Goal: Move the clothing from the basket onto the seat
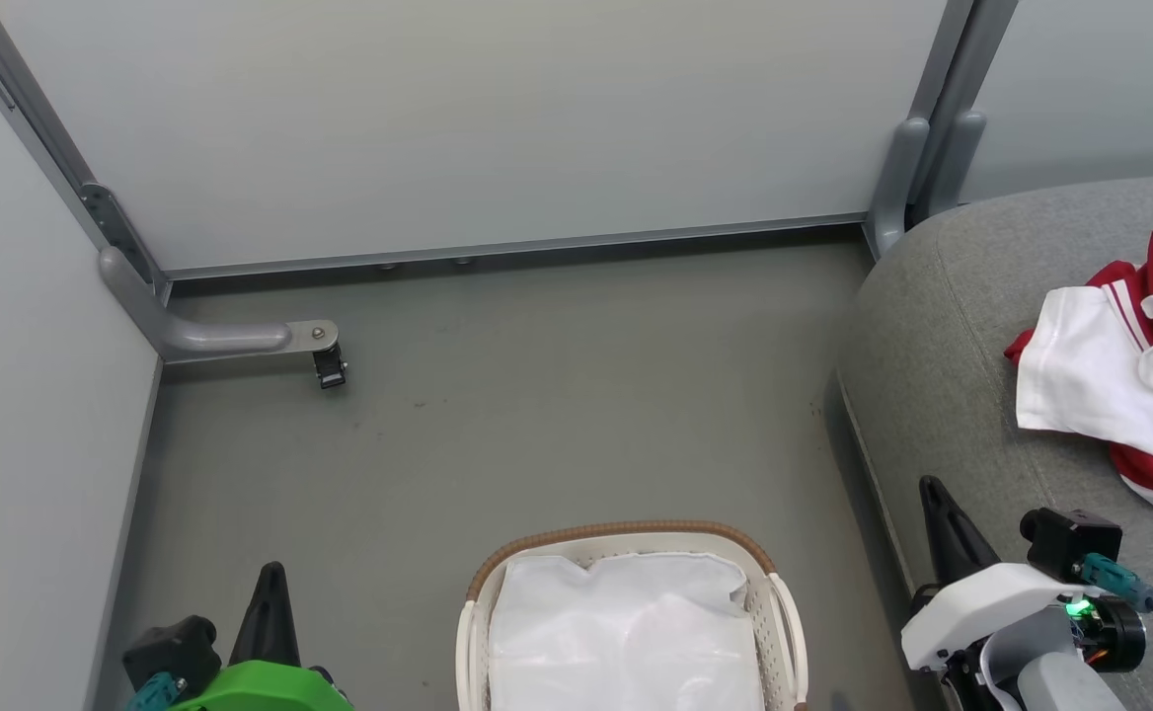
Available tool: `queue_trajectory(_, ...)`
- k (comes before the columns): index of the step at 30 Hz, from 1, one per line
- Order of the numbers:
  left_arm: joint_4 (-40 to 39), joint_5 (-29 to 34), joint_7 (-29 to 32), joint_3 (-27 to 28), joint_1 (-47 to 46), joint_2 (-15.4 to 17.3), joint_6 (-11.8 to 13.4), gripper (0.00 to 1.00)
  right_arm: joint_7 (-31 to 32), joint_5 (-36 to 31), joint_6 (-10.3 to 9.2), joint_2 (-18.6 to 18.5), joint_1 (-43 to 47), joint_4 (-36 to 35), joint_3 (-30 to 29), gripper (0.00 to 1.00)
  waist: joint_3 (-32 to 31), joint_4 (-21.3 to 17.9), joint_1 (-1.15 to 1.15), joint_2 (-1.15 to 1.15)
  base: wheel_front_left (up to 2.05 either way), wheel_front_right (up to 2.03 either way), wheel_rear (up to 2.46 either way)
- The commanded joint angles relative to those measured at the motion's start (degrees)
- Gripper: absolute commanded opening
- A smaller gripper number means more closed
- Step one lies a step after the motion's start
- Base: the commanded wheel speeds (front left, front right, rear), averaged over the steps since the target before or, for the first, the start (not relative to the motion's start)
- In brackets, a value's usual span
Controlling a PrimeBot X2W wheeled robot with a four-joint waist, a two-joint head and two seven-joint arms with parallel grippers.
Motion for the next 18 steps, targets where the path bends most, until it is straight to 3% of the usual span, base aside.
queue_trajectory(1, -1.4, -2.6, 0.5, 0.4, -1.4, 0.2, -0.4, 0.0, 0.6, 2.7, -0.01, -0.3, -0.5, -1.4, -0.5, 0.0, 0.0, 0.0, 0.0, 0.05, 0.0, 0.0, 0.0)
queue_trajectory(18, -3.4, -18.4, 4.4, 2.2, -2.5, 0.2, -1.4, 0.0, 4.6, 18.2, -0.02, 0.2, 0.1, -3.7, -2.5, 0.0, -0.2, -0.1, 0.0, 0.11, 0.0, 0.0, 0.0)
